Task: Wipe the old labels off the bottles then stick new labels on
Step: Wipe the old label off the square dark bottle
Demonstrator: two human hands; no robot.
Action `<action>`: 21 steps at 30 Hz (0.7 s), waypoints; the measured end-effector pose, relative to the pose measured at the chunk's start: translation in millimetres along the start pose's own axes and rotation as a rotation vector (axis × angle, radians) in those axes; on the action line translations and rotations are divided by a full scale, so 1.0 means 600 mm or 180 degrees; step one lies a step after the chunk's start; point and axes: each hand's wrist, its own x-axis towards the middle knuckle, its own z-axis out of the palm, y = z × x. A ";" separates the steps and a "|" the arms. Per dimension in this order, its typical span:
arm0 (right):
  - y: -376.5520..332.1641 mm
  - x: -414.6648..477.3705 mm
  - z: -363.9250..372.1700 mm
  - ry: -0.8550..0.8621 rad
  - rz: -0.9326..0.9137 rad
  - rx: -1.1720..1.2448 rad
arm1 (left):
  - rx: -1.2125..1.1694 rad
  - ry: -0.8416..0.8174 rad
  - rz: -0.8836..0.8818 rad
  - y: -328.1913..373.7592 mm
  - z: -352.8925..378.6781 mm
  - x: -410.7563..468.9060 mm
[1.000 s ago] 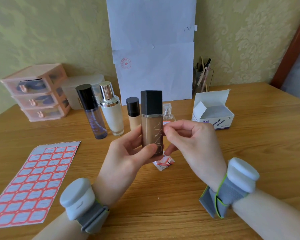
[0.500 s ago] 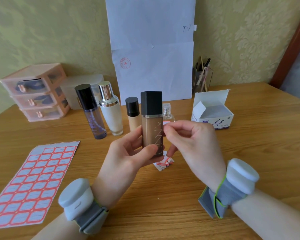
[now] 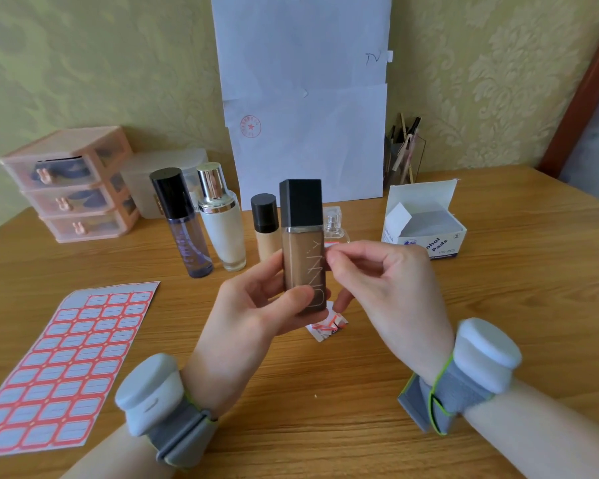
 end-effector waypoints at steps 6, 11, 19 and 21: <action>-0.001 -0.003 0.004 0.0039 0.0112 0.0115 | -0.0019 0.0023 -0.0061 -0.005 -0.004 0.002; 0.003 -0.001 0.004 0.0115 0.0008 -0.0010 | -0.0042 -0.0053 -0.0122 -0.007 -0.003 0.003; 0.010 0.002 0.005 0.0071 0.0108 0.0160 | -0.0360 -0.0093 -0.0299 0.002 -0.007 0.006; 0.009 0.005 0.001 0.0030 0.0088 0.0193 | -0.0392 -0.0124 -0.0318 0.003 -0.008 0.006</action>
